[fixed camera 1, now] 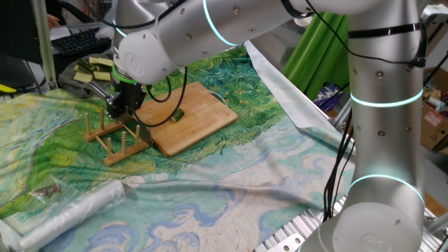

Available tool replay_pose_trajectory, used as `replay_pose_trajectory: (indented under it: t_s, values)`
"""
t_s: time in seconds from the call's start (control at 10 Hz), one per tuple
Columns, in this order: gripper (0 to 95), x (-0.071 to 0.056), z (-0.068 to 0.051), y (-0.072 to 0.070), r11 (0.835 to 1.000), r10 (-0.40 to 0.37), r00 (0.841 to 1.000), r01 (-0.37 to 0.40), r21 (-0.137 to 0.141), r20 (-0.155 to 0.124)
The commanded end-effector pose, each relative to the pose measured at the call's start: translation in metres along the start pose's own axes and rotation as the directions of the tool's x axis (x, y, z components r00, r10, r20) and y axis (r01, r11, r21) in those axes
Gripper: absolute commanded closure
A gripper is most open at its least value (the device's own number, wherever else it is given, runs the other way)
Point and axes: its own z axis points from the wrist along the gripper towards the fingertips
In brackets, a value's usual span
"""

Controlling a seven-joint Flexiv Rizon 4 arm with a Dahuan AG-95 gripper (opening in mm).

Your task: Chop the cucumber into shreds

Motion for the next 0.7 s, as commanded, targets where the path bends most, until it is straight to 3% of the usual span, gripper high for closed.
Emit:
replay_pose_trajectory:
  t_s: [0.1, 0.4, 0.5, 0.7]
  values:
    - [76.0, 0.0020, 0.0020, 0.0003, 1.000, 0.000, 1.000, 0.001, -0.003, 0.009]
    - [76.0, 0.0024, 0.0029, 0.0002, 1.000, -0.004, 1.000, 0.004, -0.003, 0.011]
    - [95.0, 0.0024, 0.0032, 0.0001, 1.000, -0.005, 1.000, 0.005, -0.003, 0.015]
    - [95.0, 0.0023, 0.0034, 0.0000, 1.000, -0.003, 1.000, 0.003, 0.005, 0.022]
